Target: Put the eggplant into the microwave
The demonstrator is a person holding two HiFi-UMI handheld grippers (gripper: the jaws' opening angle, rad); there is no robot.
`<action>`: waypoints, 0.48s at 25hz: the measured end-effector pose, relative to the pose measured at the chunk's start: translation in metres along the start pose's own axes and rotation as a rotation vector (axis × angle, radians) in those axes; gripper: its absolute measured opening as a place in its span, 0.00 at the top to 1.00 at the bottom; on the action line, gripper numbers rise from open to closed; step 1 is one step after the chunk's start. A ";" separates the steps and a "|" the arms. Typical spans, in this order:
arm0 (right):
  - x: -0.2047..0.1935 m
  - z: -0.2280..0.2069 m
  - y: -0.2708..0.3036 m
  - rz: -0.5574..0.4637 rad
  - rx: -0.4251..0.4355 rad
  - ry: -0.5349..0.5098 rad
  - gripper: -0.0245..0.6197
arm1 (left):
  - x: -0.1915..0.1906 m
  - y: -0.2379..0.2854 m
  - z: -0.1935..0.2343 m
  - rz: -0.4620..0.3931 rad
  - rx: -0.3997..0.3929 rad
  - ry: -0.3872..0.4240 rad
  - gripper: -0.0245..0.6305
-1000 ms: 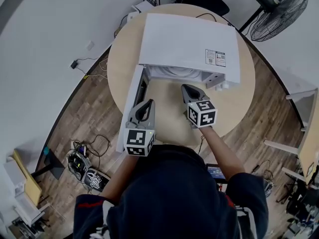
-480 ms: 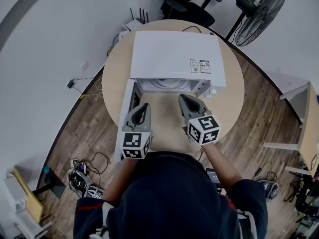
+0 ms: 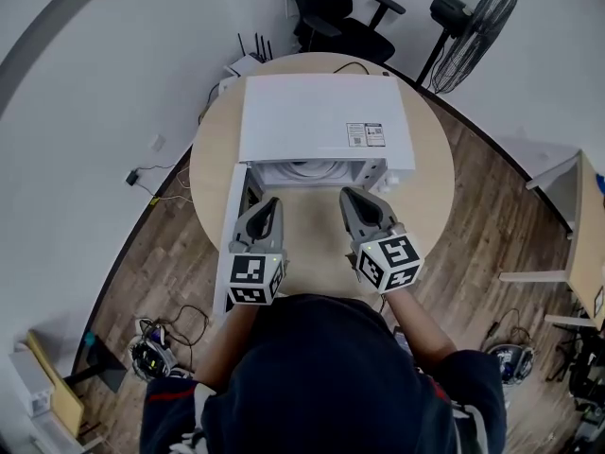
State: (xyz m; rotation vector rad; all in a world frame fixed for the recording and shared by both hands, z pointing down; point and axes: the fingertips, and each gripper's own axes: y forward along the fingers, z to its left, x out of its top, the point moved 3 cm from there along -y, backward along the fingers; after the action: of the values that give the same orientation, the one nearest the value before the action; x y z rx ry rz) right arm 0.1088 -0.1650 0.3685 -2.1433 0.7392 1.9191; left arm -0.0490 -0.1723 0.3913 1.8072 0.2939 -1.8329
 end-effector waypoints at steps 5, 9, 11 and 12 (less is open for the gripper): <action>0.002 -0.003 -0.010 -0.023 -0.017 0.002 0.95 | 0.007 -0.001 -0.008 -0.016 -0.001 0.018 0.94; 0.002 -0.006 -0.016 -0.034 -0.032 0.005 0.95 | 0.008 -0.003 -0.011 -0.015 0.000 0.020 0.94; 0.002 -0.009 -0.018 -0.047 -0.046 0.016 0.95 | 0.007 -0.003 -0.013 -0.010 0.002 0.021 0.94; 0.002 -0.010 -0.020 -0.055 -0.055 0.020 0.95 | 0.006 -0.003 -0.014 -0.008 0.003 0.022 0.94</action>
State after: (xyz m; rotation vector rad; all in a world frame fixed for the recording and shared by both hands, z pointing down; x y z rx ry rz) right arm 0.1274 -0.1526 0.3641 -2.1937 0.6320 1.9146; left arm -0.0389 -0.1638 0.3836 1.8314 0.3074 -1.8214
